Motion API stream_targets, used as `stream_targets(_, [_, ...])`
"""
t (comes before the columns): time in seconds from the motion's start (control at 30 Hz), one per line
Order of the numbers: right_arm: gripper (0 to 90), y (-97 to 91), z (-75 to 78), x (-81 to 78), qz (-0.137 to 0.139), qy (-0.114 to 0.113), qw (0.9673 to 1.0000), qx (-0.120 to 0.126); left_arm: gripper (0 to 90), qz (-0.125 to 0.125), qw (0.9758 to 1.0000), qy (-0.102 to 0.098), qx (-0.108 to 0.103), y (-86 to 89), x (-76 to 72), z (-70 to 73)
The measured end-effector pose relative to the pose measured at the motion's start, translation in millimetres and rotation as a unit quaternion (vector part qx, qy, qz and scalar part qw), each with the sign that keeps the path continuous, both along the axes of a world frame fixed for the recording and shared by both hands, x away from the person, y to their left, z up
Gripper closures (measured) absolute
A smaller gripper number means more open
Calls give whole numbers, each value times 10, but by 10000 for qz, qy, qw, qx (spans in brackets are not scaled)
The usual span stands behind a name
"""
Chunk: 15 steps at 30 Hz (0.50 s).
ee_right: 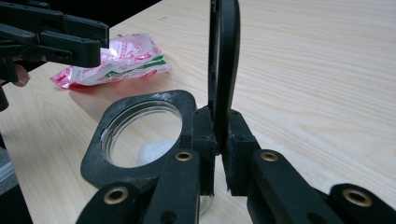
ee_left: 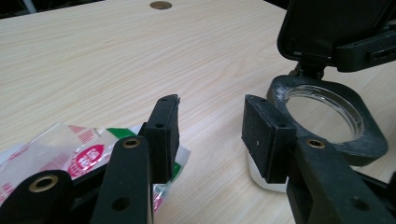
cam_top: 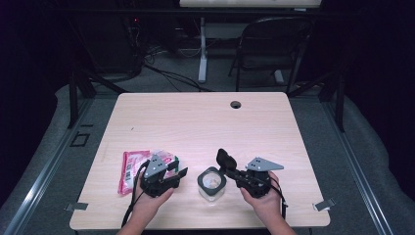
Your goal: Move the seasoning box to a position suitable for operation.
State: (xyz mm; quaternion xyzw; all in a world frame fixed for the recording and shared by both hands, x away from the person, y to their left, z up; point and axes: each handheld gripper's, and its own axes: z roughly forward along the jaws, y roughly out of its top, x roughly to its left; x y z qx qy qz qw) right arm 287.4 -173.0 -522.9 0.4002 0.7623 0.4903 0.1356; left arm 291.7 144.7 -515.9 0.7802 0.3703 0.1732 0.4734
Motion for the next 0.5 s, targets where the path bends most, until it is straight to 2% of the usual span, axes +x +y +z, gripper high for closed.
stream_targets(0.3, [846, -12, -4, 109, 211, 101, 9997, 117, 563, 212, 9998, -17, 15, 147, 1, 5])
stream_targets(0.37, [818, -19, -9, 105, 156, 99, 9997, 154, 561, 264, 9996, -16, 11, 179, 12, 6])
stream_targets(0.5, [774, -54, -14, 65, 105, 95, 9999, 72, 555, 391, 9992, -3, -18, 242, 36, 3])
